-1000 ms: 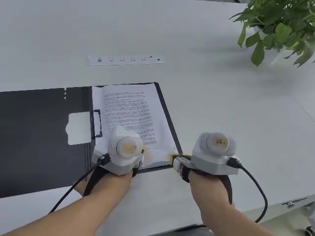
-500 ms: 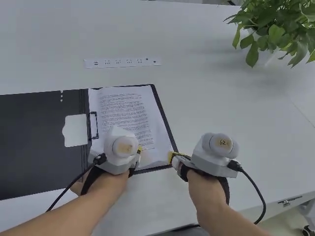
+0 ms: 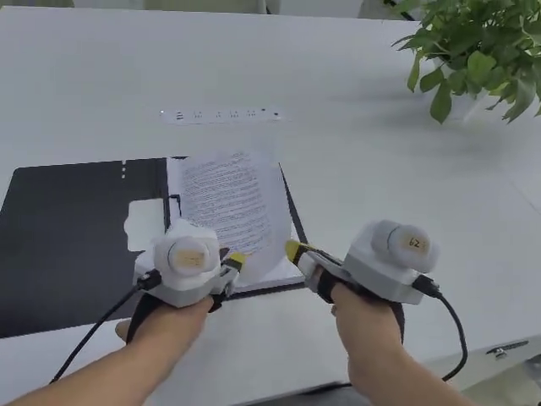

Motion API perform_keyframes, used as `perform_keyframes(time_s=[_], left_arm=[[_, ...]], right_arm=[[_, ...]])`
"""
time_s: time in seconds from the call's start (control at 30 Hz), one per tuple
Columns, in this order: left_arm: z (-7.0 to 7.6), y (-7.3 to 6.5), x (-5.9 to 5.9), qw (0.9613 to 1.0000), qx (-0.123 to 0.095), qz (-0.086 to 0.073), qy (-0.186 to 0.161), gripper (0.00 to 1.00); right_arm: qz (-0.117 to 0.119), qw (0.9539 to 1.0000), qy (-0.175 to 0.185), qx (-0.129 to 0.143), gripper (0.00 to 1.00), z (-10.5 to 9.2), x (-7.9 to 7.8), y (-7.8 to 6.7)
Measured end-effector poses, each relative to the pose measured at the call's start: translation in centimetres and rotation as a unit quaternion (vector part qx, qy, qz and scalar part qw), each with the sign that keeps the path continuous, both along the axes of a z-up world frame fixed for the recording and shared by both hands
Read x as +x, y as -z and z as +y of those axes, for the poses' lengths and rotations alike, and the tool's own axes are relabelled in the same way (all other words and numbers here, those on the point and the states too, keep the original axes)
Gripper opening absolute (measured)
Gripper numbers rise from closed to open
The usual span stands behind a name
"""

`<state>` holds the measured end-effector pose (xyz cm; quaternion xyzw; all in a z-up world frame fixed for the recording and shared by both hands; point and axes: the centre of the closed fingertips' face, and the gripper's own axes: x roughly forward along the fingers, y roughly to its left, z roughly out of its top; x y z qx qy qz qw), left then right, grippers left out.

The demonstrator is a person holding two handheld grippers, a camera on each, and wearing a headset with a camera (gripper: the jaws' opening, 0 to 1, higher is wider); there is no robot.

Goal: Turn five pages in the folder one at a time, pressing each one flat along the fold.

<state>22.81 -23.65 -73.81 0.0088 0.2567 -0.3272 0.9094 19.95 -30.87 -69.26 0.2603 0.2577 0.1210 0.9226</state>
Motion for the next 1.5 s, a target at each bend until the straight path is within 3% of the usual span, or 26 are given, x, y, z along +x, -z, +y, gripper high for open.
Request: perform_keyframes(time_s=[0.13, 0.37, 0.5, 0.73, 0.93, 1.23, 1.5], left_arm=[[2.2, -2.3, 0.0, 0.9997, -0.011, -0.021, -0.005, 0.18], [6.7, -5.6, -0.6, 0.9985, -0.028, -0.04, -0.024, 0.25], [9.7, -7.0, -1.1, 0.9971, -0.03, -0.057, -0.041, 0.25], [14.3, -8.4, -2.1, 0.9947, -0.025, -0.073, -0.068, 0.25], [18.1, -9.2, -2.9, 0.9915, -0.019, -0.088, -0.094, 0.25], [22.0, -9.2, -4.2, 0.9883, -0.008, -0.088, -0.124, 0.24], [24.7, -8.5, -4.7, 0.9867, 0.004, -0.08, -0.142, 0.23]], right_arm=[[-0.023, 0.9995, -0.019, 0.005, 0.0, 1.8, 0.1, -2.0], [-0.056, 0.9966, -0.059, 0.016, 0.0, 5.9, -0.1, -4.9], [-0.069, 0.9935, -0.089, 0.014, 0.0, 8.9, -0.2, -5.8], [-0.072, 0.9892, -0.127, 0.016, 0.0, 13.5, -0.2, -6.1], [-0.064, 0.9828, -0.173, 0.012, 0.0, 17.8, -0.2, -5.3], [-0.046, 0.9752, -0.216, -0.007, 0.0, 22.6, -0.1, -3.2], [-0.007, 0.9634, -0.267, -0.027, 0.0, 26.7, -0.2, 0.7]])
